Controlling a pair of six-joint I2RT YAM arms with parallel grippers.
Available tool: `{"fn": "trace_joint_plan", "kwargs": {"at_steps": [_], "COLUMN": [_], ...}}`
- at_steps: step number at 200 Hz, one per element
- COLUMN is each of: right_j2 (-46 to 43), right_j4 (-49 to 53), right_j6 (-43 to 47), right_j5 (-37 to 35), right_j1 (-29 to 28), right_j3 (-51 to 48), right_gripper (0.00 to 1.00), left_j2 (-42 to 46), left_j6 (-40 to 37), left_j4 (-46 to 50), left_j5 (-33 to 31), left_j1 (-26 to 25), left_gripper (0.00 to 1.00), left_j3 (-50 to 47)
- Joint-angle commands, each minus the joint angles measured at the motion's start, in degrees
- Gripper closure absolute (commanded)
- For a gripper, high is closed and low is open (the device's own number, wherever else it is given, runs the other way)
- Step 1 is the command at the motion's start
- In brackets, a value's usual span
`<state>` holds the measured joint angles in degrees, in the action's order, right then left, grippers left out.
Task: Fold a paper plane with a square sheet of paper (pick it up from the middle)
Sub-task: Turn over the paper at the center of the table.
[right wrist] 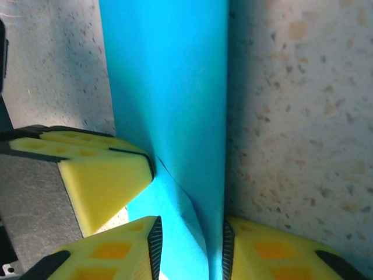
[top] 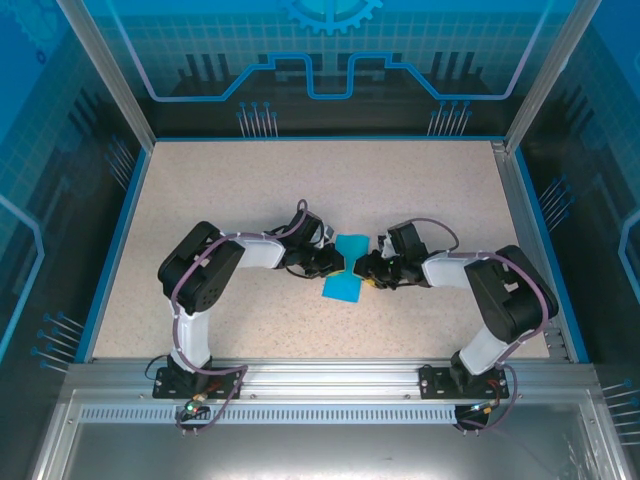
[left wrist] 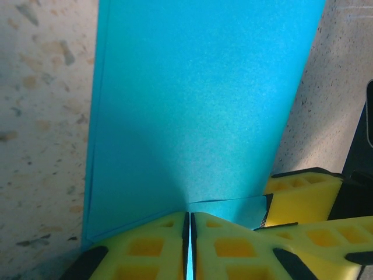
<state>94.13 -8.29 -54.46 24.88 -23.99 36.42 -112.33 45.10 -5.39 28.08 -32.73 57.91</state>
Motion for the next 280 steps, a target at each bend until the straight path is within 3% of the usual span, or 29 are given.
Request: {"fn": "trace_joint_plan", "kwargs": {"at_steps": [1, 65, 108, 151, 167, 192, 236, 257, 280], "right_j2": [0.8, 2.6, 1.1, -7.8, -12.0, -15.8, -8.4, -2.2, 5.2], "right_j4": [-2.8, -6.8, -6.8, 10.2, 21.7, 42.0, 76.6, 83.1, 84.5], "right_j6": [0.3, 3.2, 5.2, 13.7, 18.3, 24.7, 20.0, 16.8, 14.3], "right_j5": [0.5, 4.0, 5.8, 1.5, -4.8, -20.7, -58.7, -64.3, -64.3], "right_j1": [0.0, -0.2, -0.3, -0.4, -1.2, -4.7, -15.9, -19.2, -22.1], "right_j3": [-0.1, -1.9, -1.3, 4.4, 8.5, 18.2, 37.9, 42.9, 46.7], "right_gripper": [0.66, 0.72, 0.85, 0.93, 0.93, 0.91, 0.91, 0.92, 0.91], "left_j2": [1.5, 2.3, 6.0, 18.1, 22.8, 29.9, 39.6, 43.0, 46.2], "left_j6": [0.8, 2.9, 4.5, 4.0, 3.0, 2.7, 5.4, 7.3, 8.4], "left_j4": [3.3, 0.2, -2.6, -0.4, 1.6, 5.4, 10.5, 13.2, 15.3], "left_j5": [-2.0, -0.4, -1.9, -12.5, -17.2, -25.4, -40.0, -45.1, -49.1], "left_j1": [0.7, 0.8, 1.2, 2.6, 3.2, 3.7, 4.3, 4.3, 4.7], "left_gripper": [0.85, 0.83, 0.80, 0.70, 0.69, 0.65, 0.57, 0.54, 0.52], "left_j3": [-1.7, -1.9, -4.1, -10.6, -12.8, -15.7, -20.1, -21.6, -23.1]}}
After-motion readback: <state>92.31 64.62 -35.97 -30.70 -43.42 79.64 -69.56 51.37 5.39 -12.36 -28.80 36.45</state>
